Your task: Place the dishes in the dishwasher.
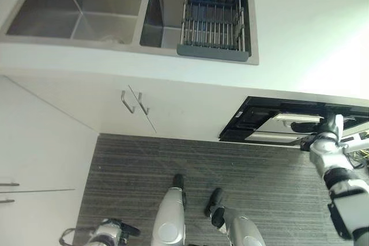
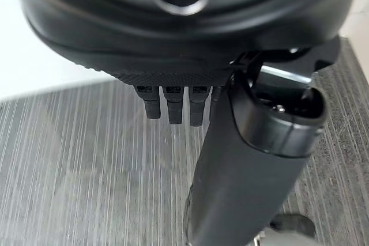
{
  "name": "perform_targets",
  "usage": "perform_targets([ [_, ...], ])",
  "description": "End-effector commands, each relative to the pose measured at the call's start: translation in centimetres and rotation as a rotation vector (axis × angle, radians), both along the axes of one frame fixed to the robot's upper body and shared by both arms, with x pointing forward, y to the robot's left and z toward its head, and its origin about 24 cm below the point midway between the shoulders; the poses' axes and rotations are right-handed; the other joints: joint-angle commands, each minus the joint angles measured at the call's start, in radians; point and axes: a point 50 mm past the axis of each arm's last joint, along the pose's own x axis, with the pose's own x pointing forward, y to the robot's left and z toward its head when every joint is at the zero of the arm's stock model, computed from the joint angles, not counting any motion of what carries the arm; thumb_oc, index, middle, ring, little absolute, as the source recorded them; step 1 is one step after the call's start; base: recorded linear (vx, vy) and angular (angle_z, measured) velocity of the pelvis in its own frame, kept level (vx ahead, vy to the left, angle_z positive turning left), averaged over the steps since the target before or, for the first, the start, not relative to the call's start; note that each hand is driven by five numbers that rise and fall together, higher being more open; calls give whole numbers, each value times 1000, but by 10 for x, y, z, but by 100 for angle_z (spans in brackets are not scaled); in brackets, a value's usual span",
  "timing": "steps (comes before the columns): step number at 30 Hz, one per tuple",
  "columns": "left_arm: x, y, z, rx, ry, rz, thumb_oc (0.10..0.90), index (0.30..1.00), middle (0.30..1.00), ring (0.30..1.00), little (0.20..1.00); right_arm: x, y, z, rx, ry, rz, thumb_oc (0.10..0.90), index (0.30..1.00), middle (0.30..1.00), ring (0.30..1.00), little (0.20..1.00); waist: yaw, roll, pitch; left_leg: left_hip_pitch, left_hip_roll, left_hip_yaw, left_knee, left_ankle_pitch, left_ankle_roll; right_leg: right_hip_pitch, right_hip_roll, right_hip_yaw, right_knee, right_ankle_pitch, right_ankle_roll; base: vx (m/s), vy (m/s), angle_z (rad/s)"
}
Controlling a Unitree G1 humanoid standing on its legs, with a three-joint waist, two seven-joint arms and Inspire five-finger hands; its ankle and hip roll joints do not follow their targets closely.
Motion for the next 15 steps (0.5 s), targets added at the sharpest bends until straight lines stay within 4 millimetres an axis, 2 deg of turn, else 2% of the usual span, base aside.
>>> perform_targets([
  [1, -45, 9, -7, 1, 105, 134, 800, 900, 900, 900, 900, 7, 28, 81, -76, -531, 22, 800, 900, 900, 900, 900, -2, -50, -141, -17, 11, 57, -27, -59, -46, 55, -15, 56, 104, -221, 72, -201, 222, -5],
  [4, -56, -13, -15, -141, 102, 267, 800, 900, 900, 900, 900, -29, 13, 52, -128, -503, -92, 800, 900, 900, 900, 900, -52, -35, -168, -1, 19, 97, -27, -63, -50, 60, -34, 69, 104, -221, 83, -192, 113, -6],
  [7, -60, -18, -17, -174, 73, 252, 800, 900, 900, 900, 900, -50, -5, 42, -180, -480, -159, 800, 900, 900, 900, 900, -90, -34, -188, 20, 12, 106, -27, -74, -51, 52, -46, 89, 104, -209, 93, -160, 80, -25],
  [8, -64, -21, -18, -230, 93, 238, 800, 900, 900, 900, 900, -61, -14, 40, -196, -473, -158, 800, 900, 900, 900, 900, -119, -33, -201, 49, 5, 113, -27, -94, -45, 50, -51, 102, 104, -206, 94, -168, 106, -45],
  [12, -75, -31, -21, -327, 166, 133, 800, 900, 900, 900, 900, -71, -26, 39, -185, -448, -149, 800, 900, 900, 900, 900, -165, -32, -228, 103, -4, 130, -27, -146, -32, 47, -51, 128, 104, -209, 99, -115, 49, -41],
  [15, -78, -39, -23, -351, 139, 89, 800, 900, 900, 900, 900, -75, -32, 27, -145, -382, -117, 800, 900, 900, 900, 900, -187, -38, -241, 132, -6, 146, -27, -169, -29, 36, -54, 145, 104, -203, 105, -73, 7, -49],
])
